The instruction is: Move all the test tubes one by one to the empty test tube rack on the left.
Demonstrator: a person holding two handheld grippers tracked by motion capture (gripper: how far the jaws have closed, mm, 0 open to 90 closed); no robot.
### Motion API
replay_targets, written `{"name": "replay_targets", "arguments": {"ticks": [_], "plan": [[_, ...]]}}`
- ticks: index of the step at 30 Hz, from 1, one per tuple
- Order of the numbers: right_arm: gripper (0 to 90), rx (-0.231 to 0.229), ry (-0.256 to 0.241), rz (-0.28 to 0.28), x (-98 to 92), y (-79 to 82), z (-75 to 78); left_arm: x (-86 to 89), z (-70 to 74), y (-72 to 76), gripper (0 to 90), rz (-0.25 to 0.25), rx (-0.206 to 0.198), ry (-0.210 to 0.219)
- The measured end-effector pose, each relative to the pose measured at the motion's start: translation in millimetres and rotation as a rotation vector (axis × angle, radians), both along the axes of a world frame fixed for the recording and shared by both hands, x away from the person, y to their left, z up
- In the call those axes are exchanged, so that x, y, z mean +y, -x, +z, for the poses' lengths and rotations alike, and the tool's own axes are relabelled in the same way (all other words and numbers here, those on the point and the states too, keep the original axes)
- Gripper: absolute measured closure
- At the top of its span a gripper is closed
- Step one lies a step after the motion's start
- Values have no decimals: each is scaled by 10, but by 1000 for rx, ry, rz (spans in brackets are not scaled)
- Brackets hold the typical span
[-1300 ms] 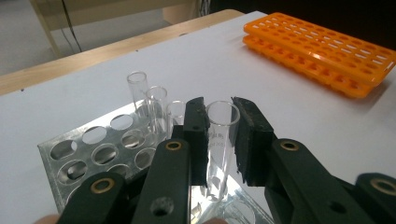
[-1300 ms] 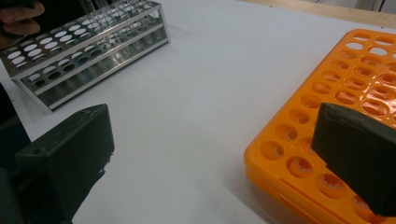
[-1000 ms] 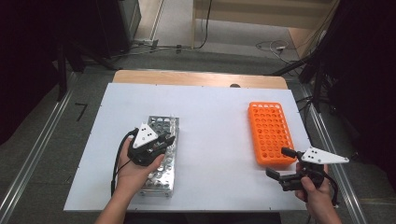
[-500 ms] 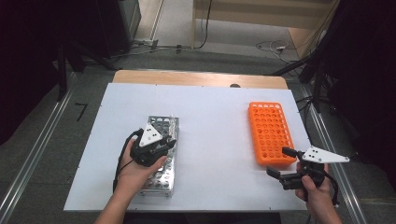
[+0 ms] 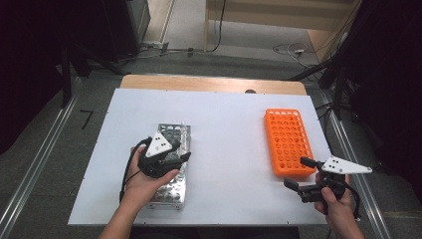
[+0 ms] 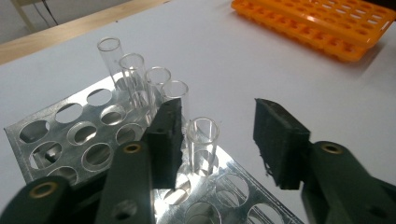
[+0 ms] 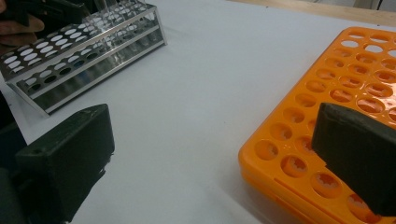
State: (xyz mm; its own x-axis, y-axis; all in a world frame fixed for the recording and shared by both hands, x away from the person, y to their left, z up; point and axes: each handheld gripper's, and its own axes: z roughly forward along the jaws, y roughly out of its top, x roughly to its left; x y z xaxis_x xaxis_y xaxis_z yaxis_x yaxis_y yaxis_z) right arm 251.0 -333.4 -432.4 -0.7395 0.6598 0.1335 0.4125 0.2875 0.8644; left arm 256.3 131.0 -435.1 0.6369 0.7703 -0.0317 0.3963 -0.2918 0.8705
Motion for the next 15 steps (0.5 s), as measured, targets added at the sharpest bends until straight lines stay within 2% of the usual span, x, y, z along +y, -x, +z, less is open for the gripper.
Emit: {"name": "replay_targets", "arguments": {"ticks": [4, 7, 10, 12, 15], "plan": [[0, -4, -7, -4, -14, -4, 2, 29, 18, 6, 351, 13, -6, 30], [0, -5, -13, -5, -23, -5, 5, 65, 24, 3, 213, 28, -9, 61], [0, -11, -14, -6, -27, -6, 6, 102, 34, 3, 87, 19, -3, 89], [0, -12, -17, -8, -26, -5, 7, 117, 47, 13, 27, 10, -8, 108], [0, -17, -17, -8, -20, -5, 3, 133, 69, 41, 0, -10, -24, 137]]}}
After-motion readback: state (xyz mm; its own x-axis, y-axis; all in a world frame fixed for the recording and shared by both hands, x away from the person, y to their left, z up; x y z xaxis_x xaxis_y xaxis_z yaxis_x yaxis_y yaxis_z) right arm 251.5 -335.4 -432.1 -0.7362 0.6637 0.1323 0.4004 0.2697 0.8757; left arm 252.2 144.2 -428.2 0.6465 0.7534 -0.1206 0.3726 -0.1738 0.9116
